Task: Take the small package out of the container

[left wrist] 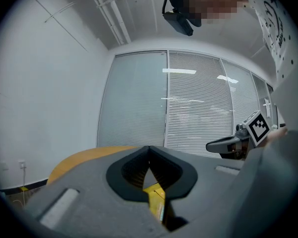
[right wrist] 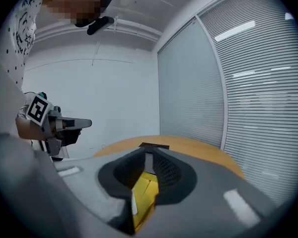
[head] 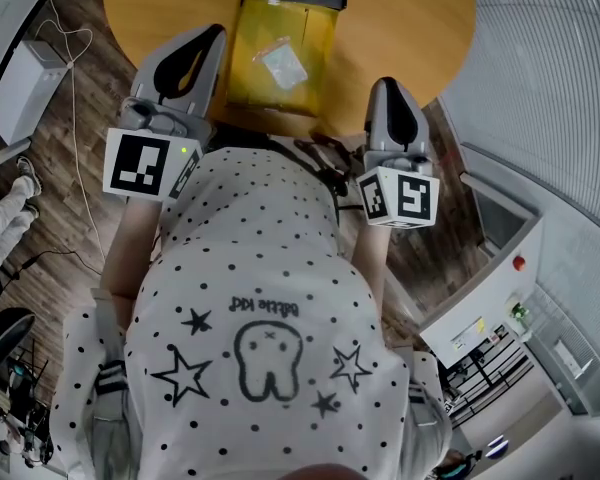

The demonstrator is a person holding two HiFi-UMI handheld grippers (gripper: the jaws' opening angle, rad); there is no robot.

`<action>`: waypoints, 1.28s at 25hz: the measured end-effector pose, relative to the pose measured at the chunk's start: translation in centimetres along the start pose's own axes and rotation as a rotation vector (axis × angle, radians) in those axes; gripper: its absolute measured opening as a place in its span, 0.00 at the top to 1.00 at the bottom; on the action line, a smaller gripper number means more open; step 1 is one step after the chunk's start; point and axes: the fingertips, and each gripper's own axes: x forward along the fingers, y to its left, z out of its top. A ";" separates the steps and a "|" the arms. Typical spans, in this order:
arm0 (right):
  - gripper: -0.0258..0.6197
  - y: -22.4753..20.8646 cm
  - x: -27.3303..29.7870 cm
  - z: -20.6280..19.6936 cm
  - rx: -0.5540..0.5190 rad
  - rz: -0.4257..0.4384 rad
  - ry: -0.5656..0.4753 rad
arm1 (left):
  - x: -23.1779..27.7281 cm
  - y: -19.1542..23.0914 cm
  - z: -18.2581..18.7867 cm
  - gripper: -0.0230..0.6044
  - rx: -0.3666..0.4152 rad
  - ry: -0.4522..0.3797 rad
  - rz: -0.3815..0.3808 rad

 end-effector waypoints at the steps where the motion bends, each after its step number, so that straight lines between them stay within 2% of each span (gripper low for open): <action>1: 0.86 0.1 0.2 0.1 -0.004 0.006 0.001 | 0.1 0.0 0.0 0.95 0.000 0.000 -0.001; 6: 0.86 0.5 1.8 -0.2 -0.024 0.029 0.037 | 0.4 0.0 0.2 0.95 -0.001 0.003 -0.004; 11: 0.82 2.2 3.8 -2.7 -0.040 0.096 0.113 | 0.4 0.0 0.3 0.95 -0.007 0.003 -0.003; 15: 0.80 4.1 5.6 -5.4 -0.061 0.164 0.196 | 0.3 0.2 0.3 0.95 -0.008 -0.002 0.002; 19: 0.73 5.8 7.5 -8.2 -0.066 0.253 0.294 | 0.4 0.3 0.7 0.95 0.000 -0.004 0.001; 23: 0.72 7.1 8.9 -11.4 -0.076 0.316 0.414 | 0.9 0.2 0.7 0.95 0.000 0.001 -0.003; 28: 0.72 8.9 10.0 -14.7 -0.090 0.360 0.508 | 0.7 0.2 0.5 0.95 -0.005 0.003 -0.005; 32: 0.72 9.0 11.2 -17.2 -0.121 0.362 0.592 | 0.9 0.4 0.5 0.95 -0.008 0.005 -0.005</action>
